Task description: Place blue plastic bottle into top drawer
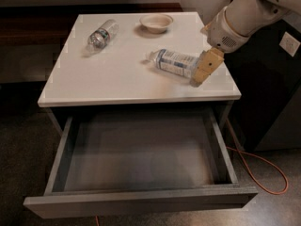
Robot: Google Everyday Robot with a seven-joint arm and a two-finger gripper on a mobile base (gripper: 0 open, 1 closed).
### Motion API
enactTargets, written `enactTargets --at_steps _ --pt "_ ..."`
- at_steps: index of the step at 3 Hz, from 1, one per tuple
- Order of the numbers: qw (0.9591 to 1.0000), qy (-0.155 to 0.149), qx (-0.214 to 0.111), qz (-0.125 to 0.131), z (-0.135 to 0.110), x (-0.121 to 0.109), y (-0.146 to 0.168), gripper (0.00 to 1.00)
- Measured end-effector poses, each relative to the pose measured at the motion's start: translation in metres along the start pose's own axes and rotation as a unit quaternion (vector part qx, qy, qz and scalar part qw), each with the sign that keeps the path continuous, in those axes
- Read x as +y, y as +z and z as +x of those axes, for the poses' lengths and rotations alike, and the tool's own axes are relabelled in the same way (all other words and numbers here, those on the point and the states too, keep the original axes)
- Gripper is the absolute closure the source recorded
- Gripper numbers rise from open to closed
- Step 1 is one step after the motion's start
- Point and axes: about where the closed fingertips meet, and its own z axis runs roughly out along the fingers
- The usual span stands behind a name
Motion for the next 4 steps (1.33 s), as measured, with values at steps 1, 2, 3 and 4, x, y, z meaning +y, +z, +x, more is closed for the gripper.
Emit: enactTargets --at_steps 1,2,3,4 --pt "0.9984 0.055 -0.006 -0.006 0.015 -0.02 0.019 0.0" --pt "0.9954 0.093 -0.007 -0.019 0.026 -0.034 0.043 0.0" --pt "0.993 0.112 -0.011 -0.036 0.03 -0.041 0.065 0.0" --pt "0.9919 0.116 -0.015 -0.05 0.025 -0.047 0.081 0.0"
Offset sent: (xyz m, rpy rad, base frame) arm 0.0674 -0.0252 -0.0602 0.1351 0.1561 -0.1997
